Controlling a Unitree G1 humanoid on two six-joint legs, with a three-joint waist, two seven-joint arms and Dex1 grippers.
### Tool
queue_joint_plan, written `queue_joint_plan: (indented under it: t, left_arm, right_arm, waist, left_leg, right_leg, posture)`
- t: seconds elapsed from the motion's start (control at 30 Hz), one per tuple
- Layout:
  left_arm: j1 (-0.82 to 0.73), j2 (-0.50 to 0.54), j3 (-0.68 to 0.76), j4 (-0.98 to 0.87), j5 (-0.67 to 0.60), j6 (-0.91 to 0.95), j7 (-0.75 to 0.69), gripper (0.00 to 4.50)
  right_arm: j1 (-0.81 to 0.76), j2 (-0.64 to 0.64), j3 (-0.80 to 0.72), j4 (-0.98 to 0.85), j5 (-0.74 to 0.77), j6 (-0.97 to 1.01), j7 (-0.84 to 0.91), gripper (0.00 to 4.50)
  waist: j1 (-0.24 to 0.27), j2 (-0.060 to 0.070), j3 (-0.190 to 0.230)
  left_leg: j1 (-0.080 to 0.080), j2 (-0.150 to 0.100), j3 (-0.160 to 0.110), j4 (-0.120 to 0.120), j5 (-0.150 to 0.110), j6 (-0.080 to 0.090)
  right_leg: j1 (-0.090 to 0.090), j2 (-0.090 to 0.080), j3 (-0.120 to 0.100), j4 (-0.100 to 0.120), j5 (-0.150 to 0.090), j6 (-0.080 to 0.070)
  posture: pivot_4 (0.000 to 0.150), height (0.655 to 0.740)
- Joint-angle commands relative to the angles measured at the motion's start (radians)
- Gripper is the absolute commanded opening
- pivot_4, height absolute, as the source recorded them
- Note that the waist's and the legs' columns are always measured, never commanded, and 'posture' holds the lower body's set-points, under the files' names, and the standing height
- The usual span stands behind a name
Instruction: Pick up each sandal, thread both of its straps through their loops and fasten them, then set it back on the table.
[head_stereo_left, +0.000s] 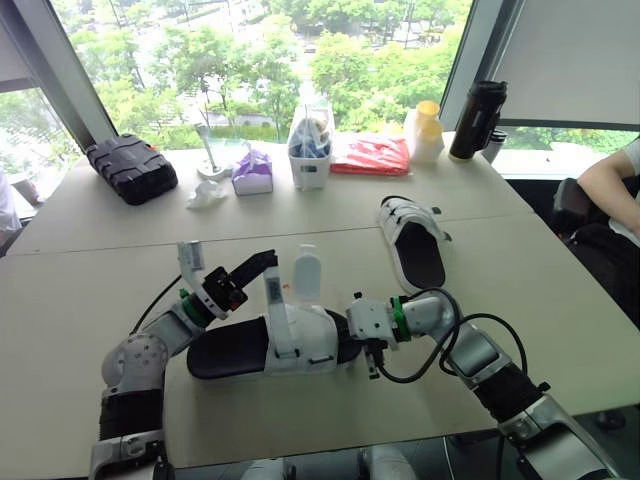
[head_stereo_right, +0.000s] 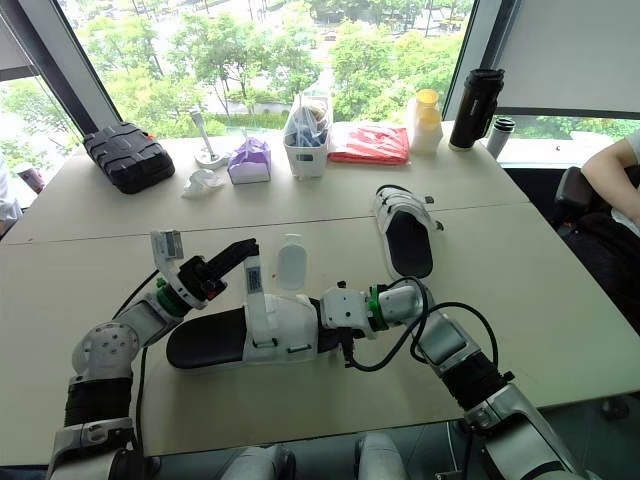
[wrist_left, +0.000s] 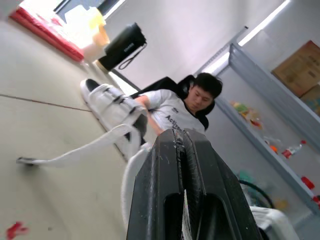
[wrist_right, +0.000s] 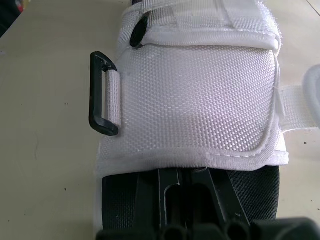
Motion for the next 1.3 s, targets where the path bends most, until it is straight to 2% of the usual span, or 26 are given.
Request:
queue_joint_plan:
  t: [0.03,0.2,0.6,0.87,1.13,1.23,1.3]
  left_arm:
    - [0.004,0.007,-0.01,0.008,0.042,-0.047,-0.018,0.08]
    - [0.045,0.044,-0.098,0.029,0.142,-0.047,-0.038,0.08]
    - [0.113,0.155,-0.248,-0.005,0.284,-0.03,-0.07,0.08]
    - [0.09,0.181,-0.271,0.009,0.343,-0.037,-0.042,0.08]
    - [0.092,0.181,-0.259,0.018,0.348,-0.029,-0.033,0.08]
    - [0.096,0.188,-0.257,0.019,0.357,-0.029,-0.026,0.98]
    - [0.097,0.191,-0.255,0.022,0.368,-0.037,-0.014,1.85]
  right_arm:
    - [0.033,-0.028,0.033,0.033,-0.047,0.032,0.021,0.0]
    - [0.035,-0.028,0.032,0.031,-0.048,0.034,0.019,0.0]
    - [0.035,-0.027,0.031,0.029,-0.049,0.034,0.018,0.0]
    - [0.031,-0.02,0.033,0.037,-0.051,0.029,0.015,0.0]
    - [0.031,-0.017,0.035,0.039,-0.053,0.028,0.012,0.0]
    - [0.029,-0.014,0.036,0.042,-0.053,0.026,0.011,0.0]
    - [0.029,-0.013,0.037,0.043,-0.054,0.024,0.01,0.0]
  waist:
    - [0.0,0.0,0.0]
    - [-0.001,0.0,0.0]
    - [-0.001,0.003,-0.004]
    - [-0.001,0.006,-0.009]
    - [-0.001,0.006,-0.01]
    - [-0.001,0.007,-0.01]
    - [-0.001,0.007,-0.01]
  left_leg:
    - [0.0,0.0,0.0,0.0,0.0,0.0]
    - [0.0,0.0,0.0,0.0,0.0,0.0]
    - [0.001,0.001,0.0,0.0,-0.001,0.001]
    - [0.002,0.001,0.0,-0.001,-0.001,0.001]
    - [0.004,0.001,0.0,-0.001,-0.001,0.001]
    - [0.004,0.001,0.0,-0.001,-0.001,0.001]
    - [0.004,0.001,0.0,-0.001,-0.001,0.001]
  right_leg:
    - [0.0,0.0,0.0,0.0,0.0,0.0]
    - [0.0,0.0,0.0,0.0,0.0,0.0]
    - [0.0,0.0,0.0,0.0,0.0,0.0]
    - [0.002,0.0,0.0,0.0,0.0,0.0]
    - [0.004,0.0,0.0,0.0,-0.001,0.0]
    - [0.004,0.0,0.0,0.0,-0.001,0.001]
    - [0.004,0.0,0.0,0.0,-0.001,0.001]
  posture:
    - [0.15,0.74]
    - [0.15,0.74]
    - [0.15,0.74]
    - [0.15,0.74]
    - [0.15,0.74]
    - [0.15,0.74]
    - [0.15,0.74]
